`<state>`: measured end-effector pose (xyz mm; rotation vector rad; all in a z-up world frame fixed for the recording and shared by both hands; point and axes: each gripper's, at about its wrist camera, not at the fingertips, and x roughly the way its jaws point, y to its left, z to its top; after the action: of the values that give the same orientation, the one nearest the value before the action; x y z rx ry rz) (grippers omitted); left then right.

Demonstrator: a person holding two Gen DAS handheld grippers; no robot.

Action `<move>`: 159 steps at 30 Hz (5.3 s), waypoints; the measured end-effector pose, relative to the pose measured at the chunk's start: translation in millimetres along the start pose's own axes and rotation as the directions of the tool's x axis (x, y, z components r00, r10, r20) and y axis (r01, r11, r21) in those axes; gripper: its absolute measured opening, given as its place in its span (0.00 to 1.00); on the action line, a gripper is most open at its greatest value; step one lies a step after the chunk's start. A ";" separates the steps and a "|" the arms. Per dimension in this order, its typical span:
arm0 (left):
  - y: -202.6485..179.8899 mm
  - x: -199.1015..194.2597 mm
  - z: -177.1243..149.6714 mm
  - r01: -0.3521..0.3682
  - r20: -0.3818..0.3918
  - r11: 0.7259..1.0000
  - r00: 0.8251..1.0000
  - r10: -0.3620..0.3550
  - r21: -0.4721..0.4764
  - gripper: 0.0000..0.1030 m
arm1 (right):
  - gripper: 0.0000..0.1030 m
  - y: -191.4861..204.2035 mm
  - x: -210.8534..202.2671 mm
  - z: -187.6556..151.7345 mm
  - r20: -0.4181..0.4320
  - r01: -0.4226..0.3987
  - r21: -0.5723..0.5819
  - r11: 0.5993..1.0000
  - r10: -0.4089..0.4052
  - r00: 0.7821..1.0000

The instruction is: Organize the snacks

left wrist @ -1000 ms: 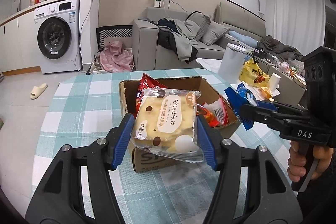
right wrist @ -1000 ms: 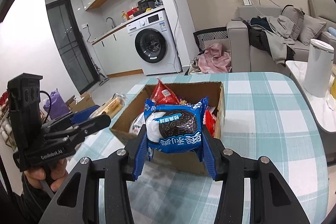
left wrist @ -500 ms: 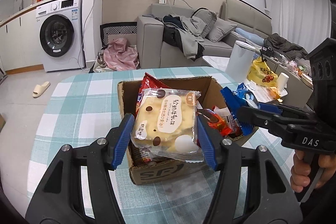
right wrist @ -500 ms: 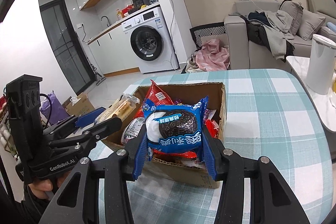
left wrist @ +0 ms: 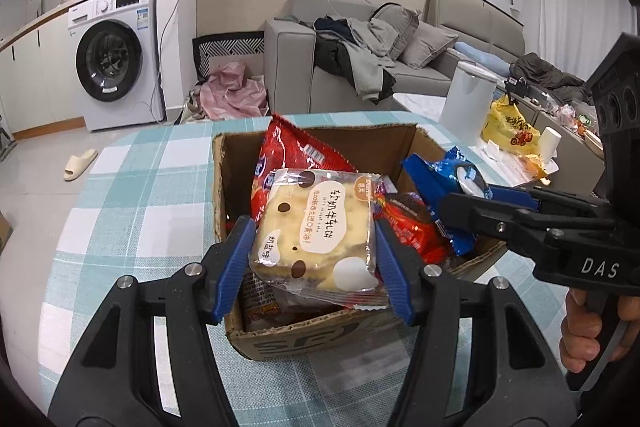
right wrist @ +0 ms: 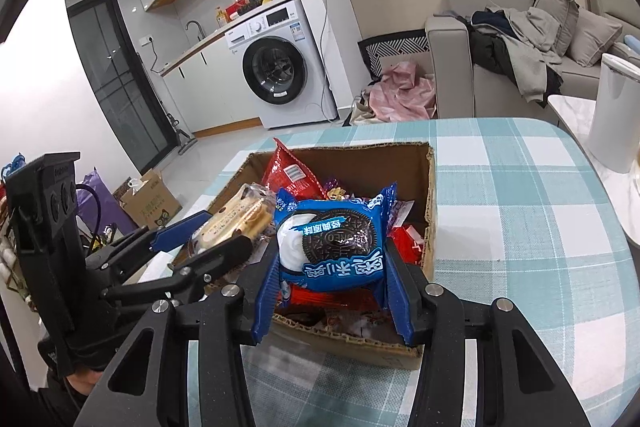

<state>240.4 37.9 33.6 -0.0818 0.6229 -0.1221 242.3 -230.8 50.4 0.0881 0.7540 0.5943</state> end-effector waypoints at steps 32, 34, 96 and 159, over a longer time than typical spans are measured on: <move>2.6 -11.8 -5.7 -0.014 0.066 0.998 0.998 0.010 0.063 0.81 | 0.85 18.1 -1.5 1.0 0.080 0.051 -0.147 0.988 -0.040 0.996; 4.0 -20.6 -6.0 -0.021 0.071 0.998 0.997 0.017 0.056 0.83 | 0.91 18.5 -7.9 -0.6 0.092 0.047 -0.155 0.987 -0.033 0.995; 19.8 -98.0 -98.2 -0.112 0.212 0.993 0.970 0.117 -0.037 0.99 | 1.00 6.6 -75.9 -103.2 0.341 0.077 -0.194 0.978 -0.007 0.940; 18.5 -98.4 -99.0 -0.112 0.213 0.993 0.970 0.116 -0.033 0.99 | 1.00 6.6 -68.7 -102.3 0.333 0.074 -0.197 0.978 -0.004 0.943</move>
<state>104.8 65.9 8.2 -0.0779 0.4121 0.0049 131.5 -275.7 19.7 -0.0202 0.3631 0.5986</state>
